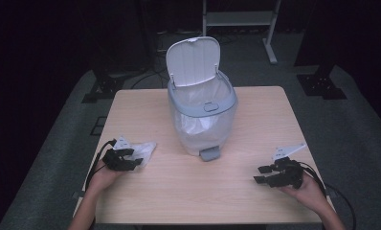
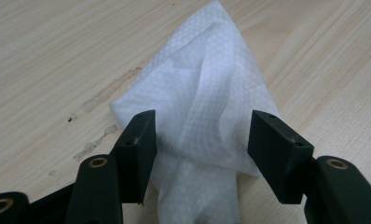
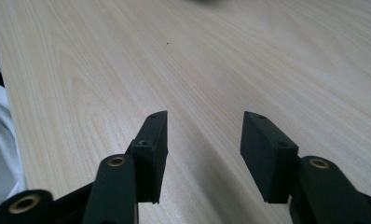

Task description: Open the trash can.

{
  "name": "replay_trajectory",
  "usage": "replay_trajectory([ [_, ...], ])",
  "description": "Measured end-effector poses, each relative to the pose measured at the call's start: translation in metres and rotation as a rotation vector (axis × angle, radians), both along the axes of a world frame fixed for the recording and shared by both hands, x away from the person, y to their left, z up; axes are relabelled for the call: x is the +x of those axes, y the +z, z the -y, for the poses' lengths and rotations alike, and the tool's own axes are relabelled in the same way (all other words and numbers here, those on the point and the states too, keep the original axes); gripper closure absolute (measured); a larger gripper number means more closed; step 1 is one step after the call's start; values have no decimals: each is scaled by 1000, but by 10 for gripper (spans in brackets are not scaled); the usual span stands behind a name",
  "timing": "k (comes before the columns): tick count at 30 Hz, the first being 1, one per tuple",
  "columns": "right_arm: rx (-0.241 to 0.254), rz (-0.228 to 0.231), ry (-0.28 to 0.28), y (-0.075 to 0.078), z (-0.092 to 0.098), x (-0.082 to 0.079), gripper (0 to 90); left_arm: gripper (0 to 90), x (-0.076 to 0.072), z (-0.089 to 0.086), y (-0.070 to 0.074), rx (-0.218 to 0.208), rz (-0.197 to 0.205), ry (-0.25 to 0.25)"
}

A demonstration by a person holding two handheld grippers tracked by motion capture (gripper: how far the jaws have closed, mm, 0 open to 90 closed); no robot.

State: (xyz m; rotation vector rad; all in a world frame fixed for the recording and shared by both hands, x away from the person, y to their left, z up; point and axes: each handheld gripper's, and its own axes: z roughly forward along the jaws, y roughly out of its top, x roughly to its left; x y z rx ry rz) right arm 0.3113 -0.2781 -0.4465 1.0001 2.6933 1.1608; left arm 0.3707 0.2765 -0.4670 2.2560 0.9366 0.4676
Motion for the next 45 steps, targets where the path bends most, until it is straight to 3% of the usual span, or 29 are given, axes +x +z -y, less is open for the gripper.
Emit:
replay_trajectory([
  [7, 6, -1, 2, -5, 1, -2, 486, 570, 0, 0, 1, -31, -36, -19],
  [12, 15, -1, -3, -7, 2, -3, 482, 756, 1, -2, 2, -36, -60, -40],
  [17, 11, -5, -4, -9, 1, -4, 478, 841, 1, -1, 4, -23, -73, -56],
  [28, 18, -5, -11, -12, 2, -5, 470, 855, -2, 0, 16, -48, -89, -85],
  [41, 7, 6, -24, -13, 3, -7, 428, 853, -12, 0, 61, -65, -51, -146],
  [45, 4, 7, -33, -14, 3, -7, 418, 850, -15, 1, 71, -41, -57, -161],
])
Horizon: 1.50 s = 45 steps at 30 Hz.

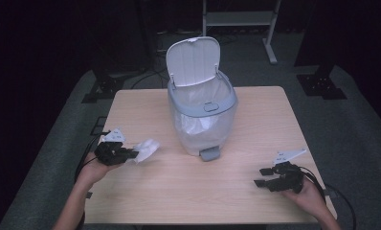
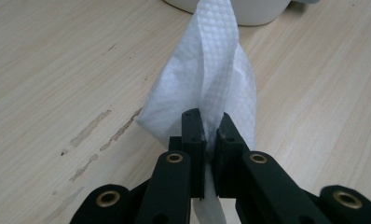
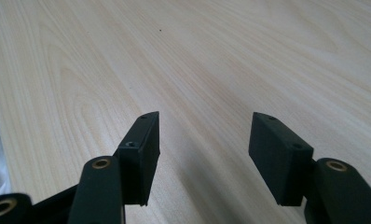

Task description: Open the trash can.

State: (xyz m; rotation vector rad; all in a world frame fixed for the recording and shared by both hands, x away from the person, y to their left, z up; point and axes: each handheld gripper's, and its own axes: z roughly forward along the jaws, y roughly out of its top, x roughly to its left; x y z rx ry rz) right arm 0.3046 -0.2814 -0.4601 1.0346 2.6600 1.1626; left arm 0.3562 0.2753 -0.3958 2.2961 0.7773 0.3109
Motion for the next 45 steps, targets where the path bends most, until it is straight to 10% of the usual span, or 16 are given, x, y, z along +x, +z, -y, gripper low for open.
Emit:
replay_trajectory([
  [45, 2, 9, -8, 1, 2, -2, 397, 828, -6, 10, 105, 5, 68, -101],
])
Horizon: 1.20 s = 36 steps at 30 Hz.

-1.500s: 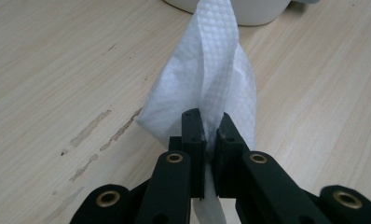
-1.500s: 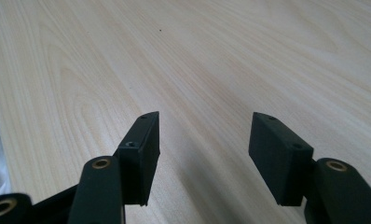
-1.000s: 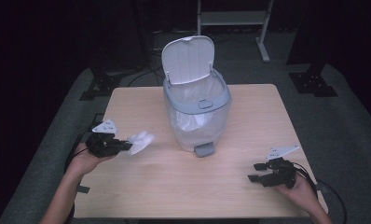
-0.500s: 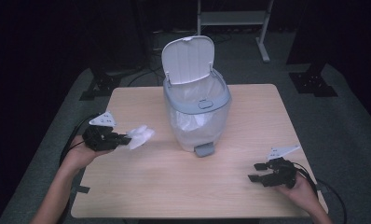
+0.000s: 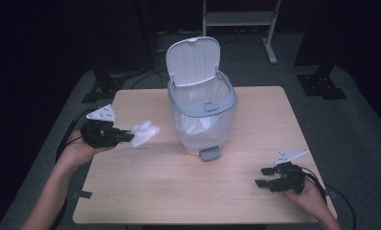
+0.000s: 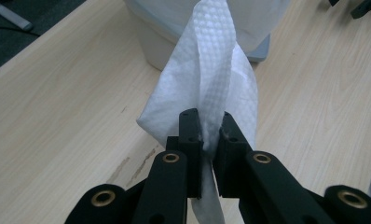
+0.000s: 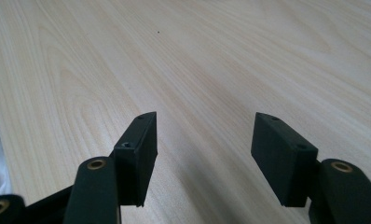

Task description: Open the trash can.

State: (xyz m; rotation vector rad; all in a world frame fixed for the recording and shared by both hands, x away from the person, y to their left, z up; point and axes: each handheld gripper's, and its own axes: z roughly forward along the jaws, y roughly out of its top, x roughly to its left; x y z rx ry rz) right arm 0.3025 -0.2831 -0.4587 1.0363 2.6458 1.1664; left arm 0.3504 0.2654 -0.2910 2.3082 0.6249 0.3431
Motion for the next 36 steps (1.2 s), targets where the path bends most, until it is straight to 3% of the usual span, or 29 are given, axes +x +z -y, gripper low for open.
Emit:
replay_trajectory([
  [10, -5, 0, 2, -1, -1, -1, 397, 821, 0, 4, 20, 15, 11, -4],
  [36, -12, 4, -3, -3, 1, -2, 395, 822, 9, 12, 54, 4, 33, -36],
])
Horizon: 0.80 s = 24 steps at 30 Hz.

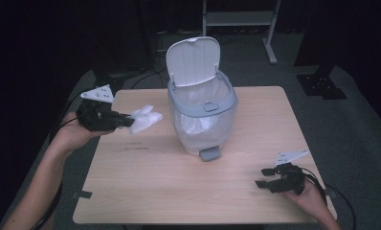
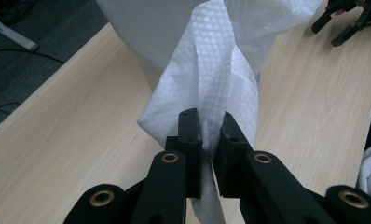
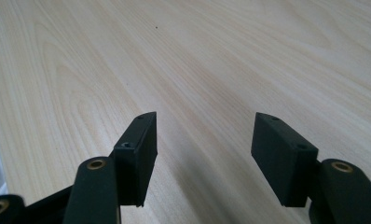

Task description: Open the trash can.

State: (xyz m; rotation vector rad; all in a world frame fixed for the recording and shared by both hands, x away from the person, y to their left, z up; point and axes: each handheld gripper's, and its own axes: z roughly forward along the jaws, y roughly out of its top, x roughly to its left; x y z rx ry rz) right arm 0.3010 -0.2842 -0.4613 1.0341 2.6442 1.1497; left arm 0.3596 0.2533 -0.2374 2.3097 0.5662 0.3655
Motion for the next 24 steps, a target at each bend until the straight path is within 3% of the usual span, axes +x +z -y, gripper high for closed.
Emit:
replay_trajectory([
  [24, 17, 2, -9, 1, 3, 0, 396, 822, 12, 18, 39, -1, 30, -25],
])
